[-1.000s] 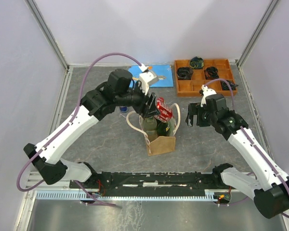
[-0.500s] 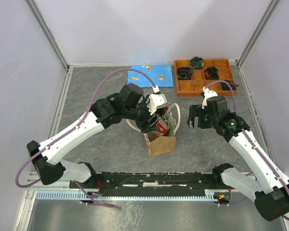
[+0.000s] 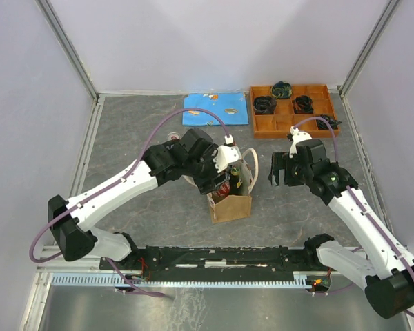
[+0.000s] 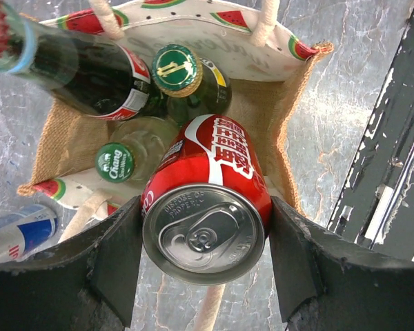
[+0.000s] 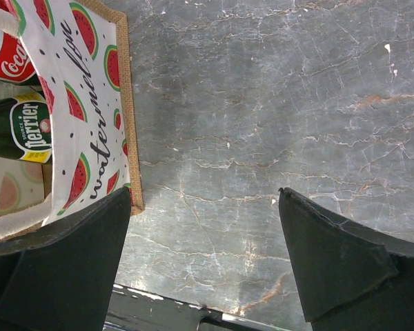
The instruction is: Place the beverage into the canvas bag
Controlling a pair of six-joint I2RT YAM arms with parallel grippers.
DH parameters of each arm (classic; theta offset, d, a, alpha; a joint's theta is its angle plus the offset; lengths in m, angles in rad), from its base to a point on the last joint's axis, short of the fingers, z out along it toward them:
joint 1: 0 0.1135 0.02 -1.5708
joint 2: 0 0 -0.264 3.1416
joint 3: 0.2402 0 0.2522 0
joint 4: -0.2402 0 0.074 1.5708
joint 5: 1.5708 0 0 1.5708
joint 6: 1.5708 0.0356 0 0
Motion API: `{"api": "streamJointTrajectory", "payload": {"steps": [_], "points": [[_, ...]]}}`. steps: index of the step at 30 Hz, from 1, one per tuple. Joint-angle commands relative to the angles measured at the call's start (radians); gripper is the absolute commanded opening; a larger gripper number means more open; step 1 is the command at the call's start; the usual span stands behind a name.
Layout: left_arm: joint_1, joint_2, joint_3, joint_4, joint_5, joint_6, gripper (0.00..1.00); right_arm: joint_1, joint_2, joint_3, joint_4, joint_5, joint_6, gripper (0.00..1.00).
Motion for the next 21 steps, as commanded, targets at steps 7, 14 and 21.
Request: {"api": "streamJointTrajectory", "payload": {"steps": [7,14,21], "points": [[-0.049,0.047,-0.021,0.069,-0.031,0.084,0.03,-0.006,-0.055,-0.006,-0.01,0.027,-0.013,0.96],[-0.065,0.088,-0.053,0.093,-0.039,0.083,0.03,-0.008,-0.092,-0.017,-0.037,0.045,-0.015,0.96],[-0.067,0.148,-0.054,0.109,-0.027,0.058,0.03,-0.007,-0.098,-0.013,-0.052,0.052,-0.028,0.96]]}}
